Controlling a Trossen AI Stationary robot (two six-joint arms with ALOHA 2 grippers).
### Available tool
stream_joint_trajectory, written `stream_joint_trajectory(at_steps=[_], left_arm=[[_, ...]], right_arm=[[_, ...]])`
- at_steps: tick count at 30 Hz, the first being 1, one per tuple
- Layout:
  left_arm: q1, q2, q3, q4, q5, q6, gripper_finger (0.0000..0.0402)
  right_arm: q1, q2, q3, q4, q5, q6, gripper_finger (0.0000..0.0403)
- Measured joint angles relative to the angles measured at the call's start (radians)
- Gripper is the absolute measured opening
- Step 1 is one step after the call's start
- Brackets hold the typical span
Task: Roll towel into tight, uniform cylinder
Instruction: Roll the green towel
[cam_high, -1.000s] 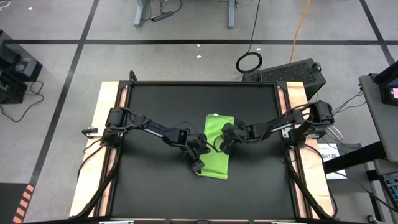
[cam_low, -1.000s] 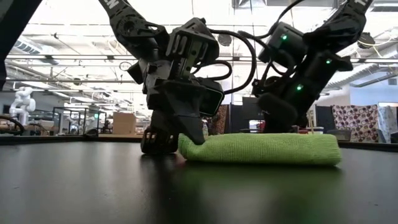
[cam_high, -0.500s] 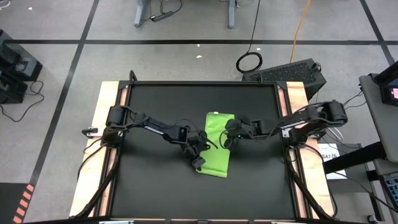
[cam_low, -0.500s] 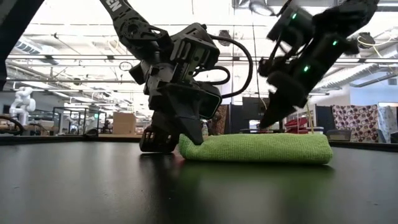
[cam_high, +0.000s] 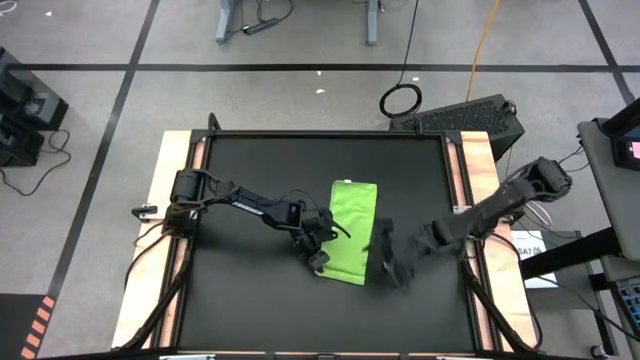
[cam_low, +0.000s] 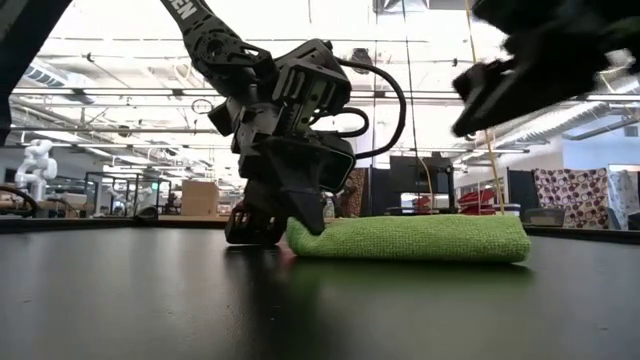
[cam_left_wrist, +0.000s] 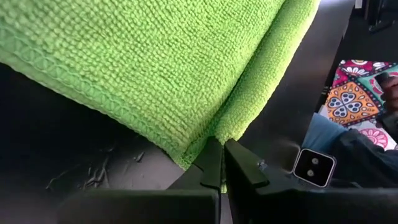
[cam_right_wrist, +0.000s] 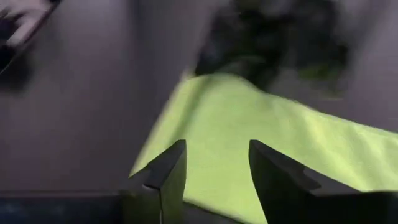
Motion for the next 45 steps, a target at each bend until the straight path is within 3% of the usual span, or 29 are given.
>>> stream_joint_trajectory(at_steps=[6,11,22,31,45], left_arm=[[0.001,0.010,0.002,-0.010,0.014,0.000,0.0008],[0.001,0.011,0.003,-0.015,0.018,0.001,0.0008],[0.003,0.011,0.003,-0.012,0.031,-0.019,0.0008],[0.003,0.011,0.004,-0.012,0.034,-0.024,0.0008],[0.003,0.011,0.004,-0.012,0.034,-0.026,0.0008]], right_arm=[[0.185,0.118,0.001,0.141,0.162,-0.064,0.0155],[0.254,0.242,0.056,0.143,0.238,-0.090,0.0155],[0.260,0.444,0.142,0.122,0.308,-0.076,0.0155],[0.260,0.466,0.142,0.096,0.386,-0.016,0.0155],[0.259,0.479,0.142,0.045,0.384,0.079,0.0155]])
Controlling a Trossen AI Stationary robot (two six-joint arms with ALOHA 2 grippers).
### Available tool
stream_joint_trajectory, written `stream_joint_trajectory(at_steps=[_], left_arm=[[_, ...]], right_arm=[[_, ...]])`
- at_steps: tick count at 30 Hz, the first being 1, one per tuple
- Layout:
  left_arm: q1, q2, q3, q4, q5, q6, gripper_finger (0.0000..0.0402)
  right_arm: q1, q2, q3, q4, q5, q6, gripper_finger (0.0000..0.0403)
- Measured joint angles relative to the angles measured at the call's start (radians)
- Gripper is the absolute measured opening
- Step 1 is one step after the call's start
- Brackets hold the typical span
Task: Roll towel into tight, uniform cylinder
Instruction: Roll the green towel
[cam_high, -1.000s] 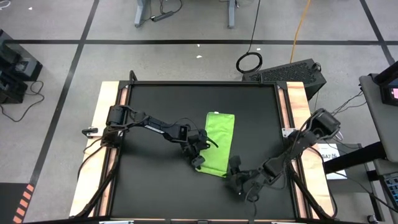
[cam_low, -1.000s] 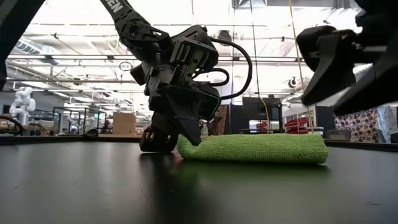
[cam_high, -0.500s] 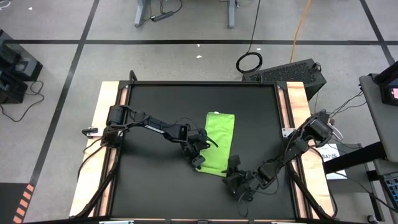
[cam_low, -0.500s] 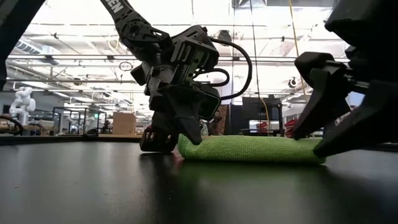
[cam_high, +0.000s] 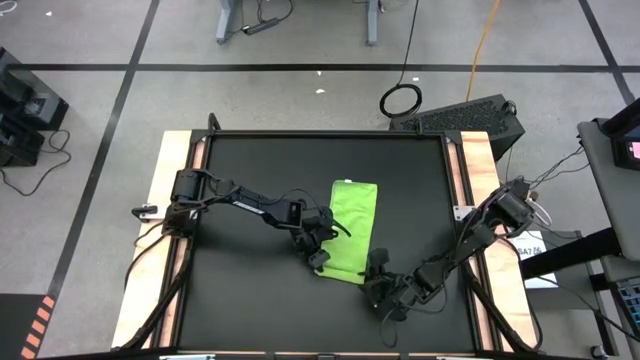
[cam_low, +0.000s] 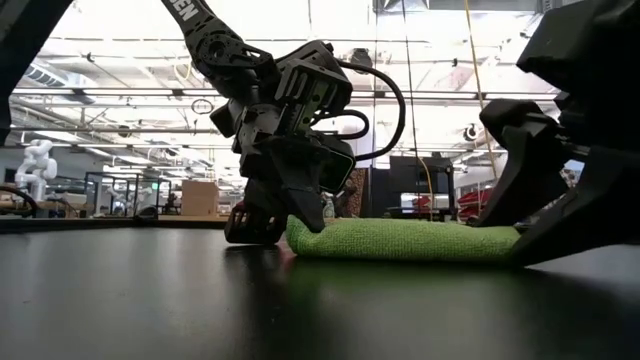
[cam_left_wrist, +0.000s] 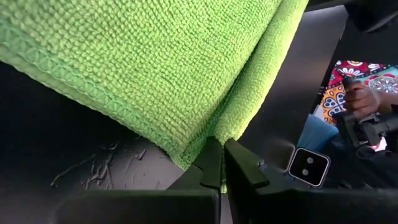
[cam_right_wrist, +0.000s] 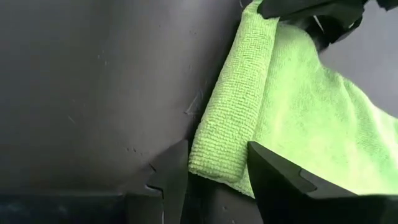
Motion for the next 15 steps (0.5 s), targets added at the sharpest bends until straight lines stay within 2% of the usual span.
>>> stream_joint_trajectory(at_steps=[4,7,15], left_arm=[[0.000,0.000,0.000,0.001,-0.007,0.000,0.0008],[0.000,0.000,0.000,0.001,-0.010,0.000,0.0008],[-0.001,-0.005,-0.002,0.009,-0.013,0.061,0.0015]], right_arm=[[0.000,0.018,0.000,0.015,-0.005,0.053,0.0146],[0.001,0.024,0.000,0.024,-0.013,0.083,0.0124],[0.000,0.026,0.001,0.023,-0.032,0.216,0.0023]])
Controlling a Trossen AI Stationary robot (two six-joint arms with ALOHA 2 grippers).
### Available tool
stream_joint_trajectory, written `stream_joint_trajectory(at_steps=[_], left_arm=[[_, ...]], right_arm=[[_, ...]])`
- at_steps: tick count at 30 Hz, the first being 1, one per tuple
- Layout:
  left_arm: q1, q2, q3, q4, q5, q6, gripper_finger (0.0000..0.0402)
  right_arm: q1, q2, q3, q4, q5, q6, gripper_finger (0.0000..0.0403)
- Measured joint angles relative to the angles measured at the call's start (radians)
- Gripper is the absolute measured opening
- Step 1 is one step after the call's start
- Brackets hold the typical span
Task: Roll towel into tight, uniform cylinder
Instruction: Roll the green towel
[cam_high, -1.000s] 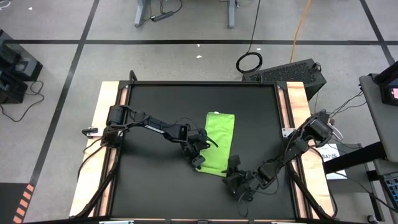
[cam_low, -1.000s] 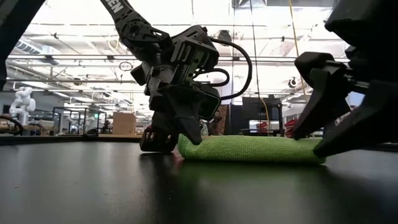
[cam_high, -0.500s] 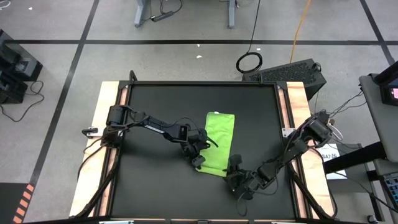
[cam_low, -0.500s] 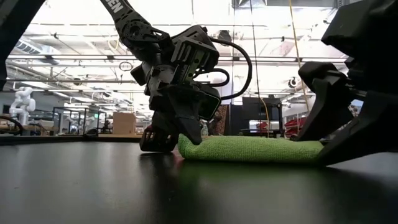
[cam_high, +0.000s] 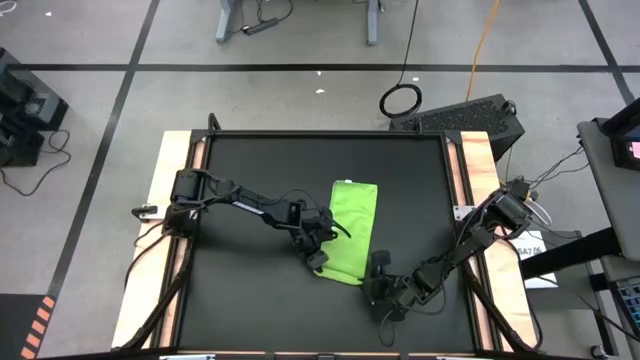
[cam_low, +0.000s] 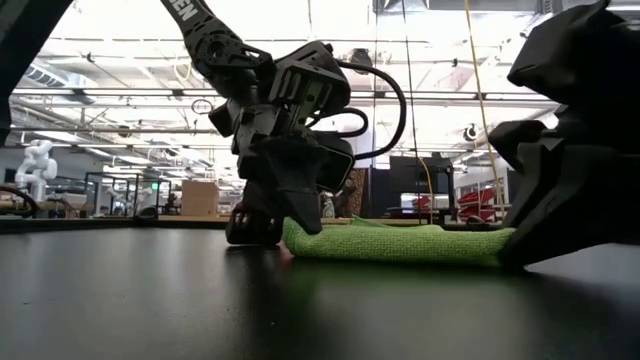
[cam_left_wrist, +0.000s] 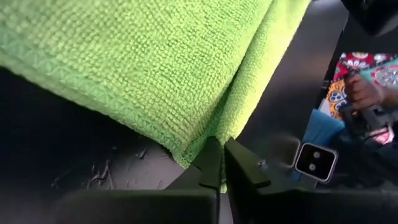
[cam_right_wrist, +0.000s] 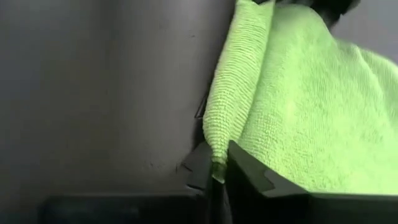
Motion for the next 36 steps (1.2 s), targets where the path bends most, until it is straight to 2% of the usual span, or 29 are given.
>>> stream_joint_trajectory(at_steps=[2,5,10,13,15,18,22,29,36], left_arm=[[0.001,-0.013,-0.004,0.014,0.004,0.052,0.0029],[-0.002,-0.052,-0.007,0.024,-0.021,0.162,0.0067],[0.000,-0.148,-0.008,0.017,-0.181,0.342,0.0133],[-0.024,-0.207,-0.006,-0.022,-0.300,0.468,0.0153],[-0.046,-0.239,-0.006,-0.048,-0.397,0.543,0.0156],[-0.085,-0.276,-0.005,-0.056,-0.466,0.677,0.0157],[-0.178,-0.269,-0.007,-0.072,-0.527,0.869,0.0157],[-0.316,-0.254,-0.023,-0.019,-0.767,1.134,0.0157],[-0.325,-0.231,-0.053,0.022,-0.773,1.204,0.0157]], right_arm=[[0.000,-0.003,0.000,-0.002,-0.009,0.050,0.0008],[-0.001,-0.006,0.000,-0.006,-0.026,0.125,0.0012],[-0.002,-0.008,0.000,-0.009,-0.059,0.210,0.0010],[-0.002,-0.010,0.002,-0.007,-0.087,0.256,0.0004],[-0.002,-0.010,0.002,-0.005,-0.111,0.282,0.0003],[-0.002,-0.010,0.002,0.002,-0.138,0.321,0.0004],[-0.003,-0.010,0.002,0.011,-0.155,0.372,0.0004],[-0.009,-0.009,0.002,0.012,-0.212,0.429,0.0004],[-0.034,-0.009,0.000,0.026,-0.257,0.435,0.0004]])
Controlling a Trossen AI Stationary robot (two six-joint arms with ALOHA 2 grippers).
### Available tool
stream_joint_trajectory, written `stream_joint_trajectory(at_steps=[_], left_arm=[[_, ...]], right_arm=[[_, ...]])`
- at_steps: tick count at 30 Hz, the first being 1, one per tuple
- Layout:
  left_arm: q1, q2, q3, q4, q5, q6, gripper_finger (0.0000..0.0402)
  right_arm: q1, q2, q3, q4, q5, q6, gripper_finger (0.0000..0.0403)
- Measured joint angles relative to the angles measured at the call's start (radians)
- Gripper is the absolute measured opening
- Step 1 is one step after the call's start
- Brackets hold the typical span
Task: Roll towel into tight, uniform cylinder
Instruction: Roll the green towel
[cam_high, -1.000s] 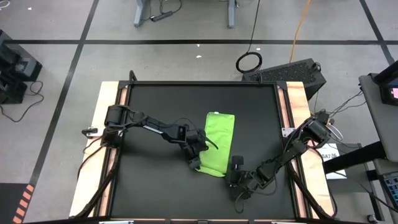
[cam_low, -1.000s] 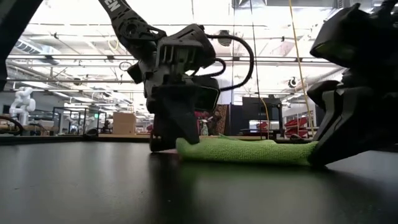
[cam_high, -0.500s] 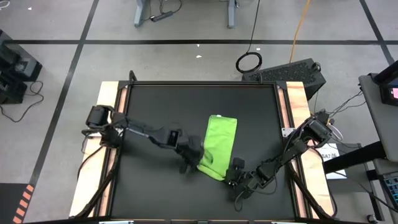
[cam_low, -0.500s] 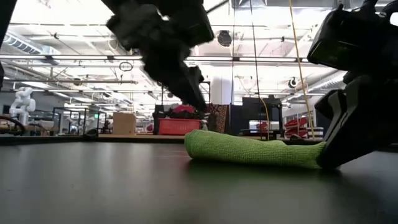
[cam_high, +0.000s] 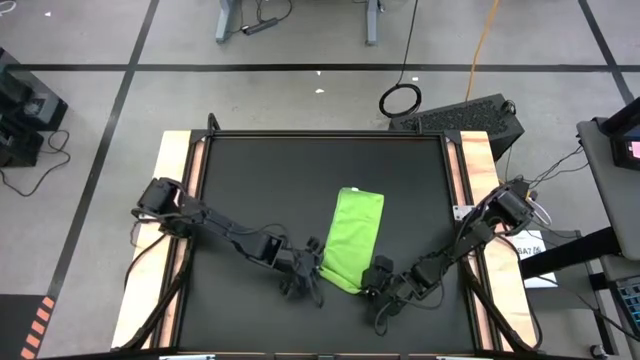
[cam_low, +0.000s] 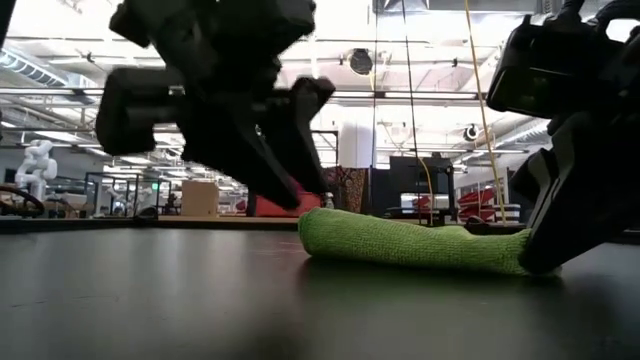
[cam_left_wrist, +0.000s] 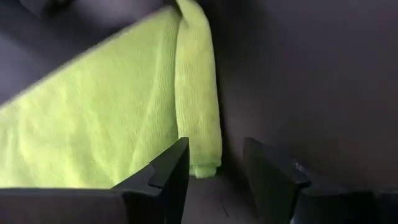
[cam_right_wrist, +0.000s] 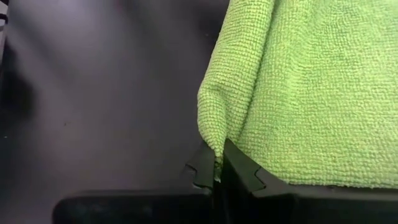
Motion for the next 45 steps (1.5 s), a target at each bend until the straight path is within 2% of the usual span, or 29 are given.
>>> stream_joint_trajectory(at_steps=[7,12,21,25,30,31,36,45], left_arm=[[0.015,0.060,0.000,0.091,0.010,0.094,0.0158],[0.030,0.095,0.001,0.069,0.058,0.106,0.0158],[0.054,0.132,0.005,0.069,0.085,0.117,0.0156],[0.091,0.133,0.005,0.069,0.156,0.067,0.0119],[0.121,0.135,0.004,0.063,0.213,0.043,0.0024],[0.122,0.135,0.004,0.063,0.221,0.041,0.0015],[0.131,0.138,0.018,0.044,0.283,-0.039,0.0014],[0.163,0.143,0.044,0.024,0.547,-0.286,0.0009]], right_arm=[[-0.025,0.002,0.000,0.025,-0.032,-0.009,0.0004],[-0.031,0.002,0.000,0.031,-0.040,-0.010,0.0004],[-0.031,0.002,0.000,0.043,-0.034,0.002,0.0004],[-0.031,0.002,0.000,0.044,-0.033,0.013,0.0004],[-0.028,-0.008,-0.001,0.045,-0.030,0.014,0.0004],[-0.027,-0.013,-0.001,0.043,-0.032,0.008,0.0004],[-0.026,-0.046,-0.003,0.009,-0.035,-0.012,0.0004],[-0.024,-0.083,-0.003,0.009,-0.081,-0.035,0.0013]])
